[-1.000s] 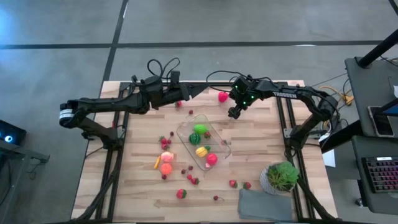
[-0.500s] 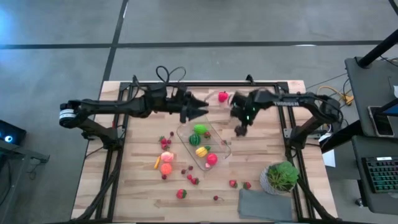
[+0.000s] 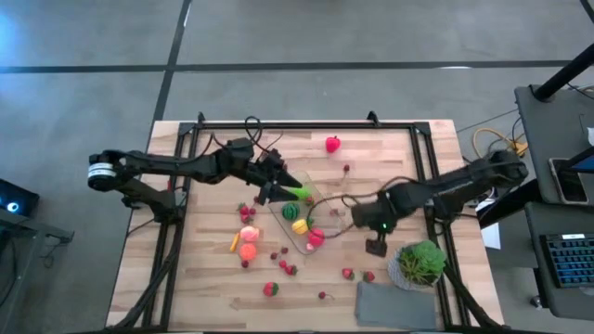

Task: Pick and placing Produce into tupperware
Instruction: Put the red strawberry into the transparent bin

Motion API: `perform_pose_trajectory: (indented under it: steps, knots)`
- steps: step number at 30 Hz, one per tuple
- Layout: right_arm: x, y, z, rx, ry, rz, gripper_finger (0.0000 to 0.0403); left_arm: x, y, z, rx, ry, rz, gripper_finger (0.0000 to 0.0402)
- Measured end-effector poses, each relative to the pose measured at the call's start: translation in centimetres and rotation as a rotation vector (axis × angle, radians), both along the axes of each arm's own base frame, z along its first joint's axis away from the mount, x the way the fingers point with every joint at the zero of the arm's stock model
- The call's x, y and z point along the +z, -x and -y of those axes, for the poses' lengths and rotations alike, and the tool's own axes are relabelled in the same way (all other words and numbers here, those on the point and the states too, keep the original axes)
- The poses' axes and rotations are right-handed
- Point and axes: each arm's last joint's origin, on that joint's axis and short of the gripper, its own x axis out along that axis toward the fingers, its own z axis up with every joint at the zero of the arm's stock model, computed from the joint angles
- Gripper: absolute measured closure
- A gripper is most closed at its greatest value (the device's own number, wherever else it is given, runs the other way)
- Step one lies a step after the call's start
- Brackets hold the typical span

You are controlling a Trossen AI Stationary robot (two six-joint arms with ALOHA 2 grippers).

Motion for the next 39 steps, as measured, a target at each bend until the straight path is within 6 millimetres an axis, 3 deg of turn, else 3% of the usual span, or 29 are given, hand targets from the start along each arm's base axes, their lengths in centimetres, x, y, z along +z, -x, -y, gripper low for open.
perform_pose_trajectory:
  steps: [7, 11, 25, 31, 39]
  knots:
    - [-0.3, 0.9, -5.0, 0.216, 0.082, 0.1, 0.0051, -1.1, 0.3, 0.1, -0.006, -0.025, -0.021, 0.009]
    - [-1.1, 0.8, -6.6, 0.175, 0.033, 0.056, 0.0054, -1.1, 0.3, 0.1, -0.009, -0.041, -0.015, 0.009]
    - [-6.2, -2.5, -8.6, 0.196, 0.011, -0.16, 0.0076, -1.0, 0.4, 0.2, -0.039, -0.027, -0.016, 0.009]
    - [-6.6, -4.1, -9.8, 0.222, 0.021, -0.156, 0.0076, -1.0, 0.4, 0.3, -0.088, -0.02, -0.013, 0.009]
    - [-6.7, -3.3, -10.1, 0.206, 0.077, -0.155, 0.0076, -1.0, 0.4, 0.4, -0.108, -0.017, -0.012, 0.009]
